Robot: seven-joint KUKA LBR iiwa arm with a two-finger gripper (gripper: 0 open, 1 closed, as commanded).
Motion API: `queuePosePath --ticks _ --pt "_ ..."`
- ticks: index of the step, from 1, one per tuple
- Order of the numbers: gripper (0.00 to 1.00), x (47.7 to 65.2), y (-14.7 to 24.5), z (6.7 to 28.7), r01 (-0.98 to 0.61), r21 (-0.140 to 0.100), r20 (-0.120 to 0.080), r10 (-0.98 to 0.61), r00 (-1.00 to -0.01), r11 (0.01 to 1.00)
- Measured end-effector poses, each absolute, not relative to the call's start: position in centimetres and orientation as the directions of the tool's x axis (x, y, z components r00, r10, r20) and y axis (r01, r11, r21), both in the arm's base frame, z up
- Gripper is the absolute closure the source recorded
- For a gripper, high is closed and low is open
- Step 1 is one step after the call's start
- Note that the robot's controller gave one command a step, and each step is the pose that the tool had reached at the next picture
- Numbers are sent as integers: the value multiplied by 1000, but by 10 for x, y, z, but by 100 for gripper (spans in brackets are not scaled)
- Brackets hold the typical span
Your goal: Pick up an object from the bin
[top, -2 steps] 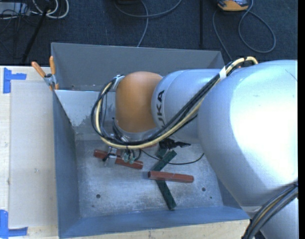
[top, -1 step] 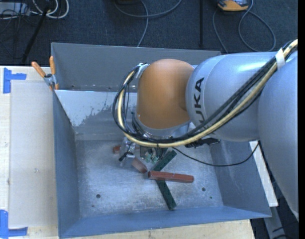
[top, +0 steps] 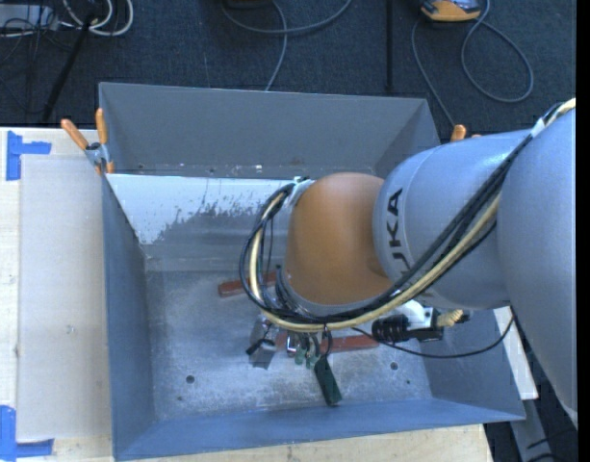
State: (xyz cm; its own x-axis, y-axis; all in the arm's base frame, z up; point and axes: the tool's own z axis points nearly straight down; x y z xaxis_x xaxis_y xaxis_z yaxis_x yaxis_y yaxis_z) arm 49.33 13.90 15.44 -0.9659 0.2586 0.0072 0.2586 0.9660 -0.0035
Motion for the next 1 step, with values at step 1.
queuePosePath --ticks 1 --pt "0 495 139 155 262 -1 4 262 -965 965"
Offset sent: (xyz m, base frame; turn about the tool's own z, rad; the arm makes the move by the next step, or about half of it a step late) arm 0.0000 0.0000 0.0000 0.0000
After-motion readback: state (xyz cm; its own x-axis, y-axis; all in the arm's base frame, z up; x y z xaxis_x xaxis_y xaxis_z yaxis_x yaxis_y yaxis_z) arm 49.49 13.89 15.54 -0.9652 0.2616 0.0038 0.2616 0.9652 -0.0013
